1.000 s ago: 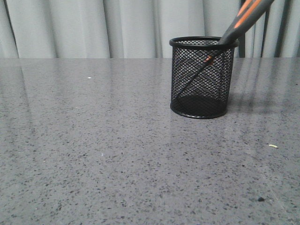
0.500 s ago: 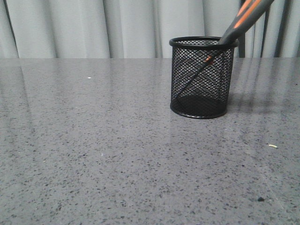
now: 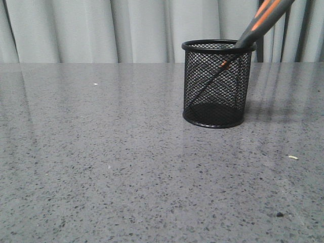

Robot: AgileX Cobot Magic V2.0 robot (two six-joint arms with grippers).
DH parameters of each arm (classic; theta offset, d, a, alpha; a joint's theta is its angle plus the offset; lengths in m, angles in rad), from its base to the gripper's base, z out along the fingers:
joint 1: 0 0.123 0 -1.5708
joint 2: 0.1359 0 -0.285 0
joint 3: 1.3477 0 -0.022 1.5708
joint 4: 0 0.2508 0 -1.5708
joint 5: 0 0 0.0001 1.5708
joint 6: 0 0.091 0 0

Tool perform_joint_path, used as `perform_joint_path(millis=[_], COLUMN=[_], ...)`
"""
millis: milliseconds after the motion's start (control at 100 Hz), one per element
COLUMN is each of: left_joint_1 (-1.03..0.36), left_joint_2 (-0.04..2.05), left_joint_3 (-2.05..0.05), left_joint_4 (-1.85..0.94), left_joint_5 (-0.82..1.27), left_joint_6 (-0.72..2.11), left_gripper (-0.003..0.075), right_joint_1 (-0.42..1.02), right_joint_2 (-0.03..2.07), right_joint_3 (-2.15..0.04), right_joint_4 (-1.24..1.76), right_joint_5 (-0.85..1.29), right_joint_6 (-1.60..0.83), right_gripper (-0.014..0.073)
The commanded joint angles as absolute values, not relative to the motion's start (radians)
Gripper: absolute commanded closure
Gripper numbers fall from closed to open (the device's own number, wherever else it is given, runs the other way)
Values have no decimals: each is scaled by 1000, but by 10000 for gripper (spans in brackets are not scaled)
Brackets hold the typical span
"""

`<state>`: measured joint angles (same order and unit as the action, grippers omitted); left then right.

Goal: Put scissors into bucket

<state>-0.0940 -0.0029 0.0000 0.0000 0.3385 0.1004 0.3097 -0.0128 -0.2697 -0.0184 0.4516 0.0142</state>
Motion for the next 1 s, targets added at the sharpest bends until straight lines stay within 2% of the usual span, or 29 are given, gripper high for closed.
perform_joint_path(millis=[0, 90, 210, 440, 990], left_joint_1=[-89, -89, -89, -89, -89], left_joint_2=[-30, -30, -30, -30, -30], left_joint_3=[40, 40, 40, 40, 40], left_joint_4=[0, 0, 0, 0, 0], left_joint_5=[301, 301, 301, 301, 301], left_joint_6=[93, 93, 93, 93, 93], left_gripper=[740, 740, 740, 740, 740], right_joint_1=[236, 142, 79, 77, 77], right_joint_2=[-26, -26, -26, -31, -31], right_joint_3=[-176, -51, 19, 19, 19], right_joint_4=[-57, -57, -57, -51, -49], right_joint_5=[245, 92, 82, 300, 294], right_joint_6=[108, 108, 108, 108, 106], right_gripper=[638, 638, 638, 638, 638])
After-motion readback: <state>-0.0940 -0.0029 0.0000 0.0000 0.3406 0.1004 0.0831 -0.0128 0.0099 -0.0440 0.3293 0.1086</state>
